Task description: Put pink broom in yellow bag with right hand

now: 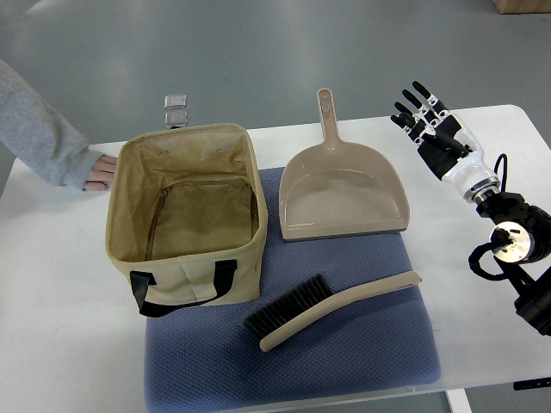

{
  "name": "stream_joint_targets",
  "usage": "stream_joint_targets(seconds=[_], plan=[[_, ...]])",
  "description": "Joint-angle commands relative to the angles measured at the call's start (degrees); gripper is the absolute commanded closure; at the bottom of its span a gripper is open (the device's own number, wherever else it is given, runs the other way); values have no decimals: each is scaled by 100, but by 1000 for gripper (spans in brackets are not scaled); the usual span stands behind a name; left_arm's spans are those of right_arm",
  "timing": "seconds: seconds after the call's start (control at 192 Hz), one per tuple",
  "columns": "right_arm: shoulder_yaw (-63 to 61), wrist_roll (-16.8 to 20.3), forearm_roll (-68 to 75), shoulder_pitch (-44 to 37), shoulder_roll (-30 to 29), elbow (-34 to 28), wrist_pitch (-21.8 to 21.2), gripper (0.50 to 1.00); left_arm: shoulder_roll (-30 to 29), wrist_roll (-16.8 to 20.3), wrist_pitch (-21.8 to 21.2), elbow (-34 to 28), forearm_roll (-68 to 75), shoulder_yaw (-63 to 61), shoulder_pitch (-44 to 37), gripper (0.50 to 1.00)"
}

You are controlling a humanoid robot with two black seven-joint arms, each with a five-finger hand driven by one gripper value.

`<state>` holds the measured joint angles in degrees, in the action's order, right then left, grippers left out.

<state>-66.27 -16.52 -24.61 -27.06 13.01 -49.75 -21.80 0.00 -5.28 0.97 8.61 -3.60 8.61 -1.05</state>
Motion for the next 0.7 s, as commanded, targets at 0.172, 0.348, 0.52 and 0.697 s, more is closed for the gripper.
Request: stream_joint_targets(seconds=[0.172, 0.348, 0.52, 0.697], plan=[[-9, 0, 9, -10, 0, 0, 0, 568, 0, 0, 0, 0, 0, 0, -9, 500], [0, 0, 9, -10, -9, 0, 0, 570, 0, 0, 0, -9, 0, -9, 0, 500], [0, 0, 0, -10, 0, 0, 0, 570, 0, 0, 0, 0, 0, -9, 0, 500], [9, 0, 0, -18, -9, 0, -18, 570, 0, 0, 0, 0, 0, -9, 0, 500]])
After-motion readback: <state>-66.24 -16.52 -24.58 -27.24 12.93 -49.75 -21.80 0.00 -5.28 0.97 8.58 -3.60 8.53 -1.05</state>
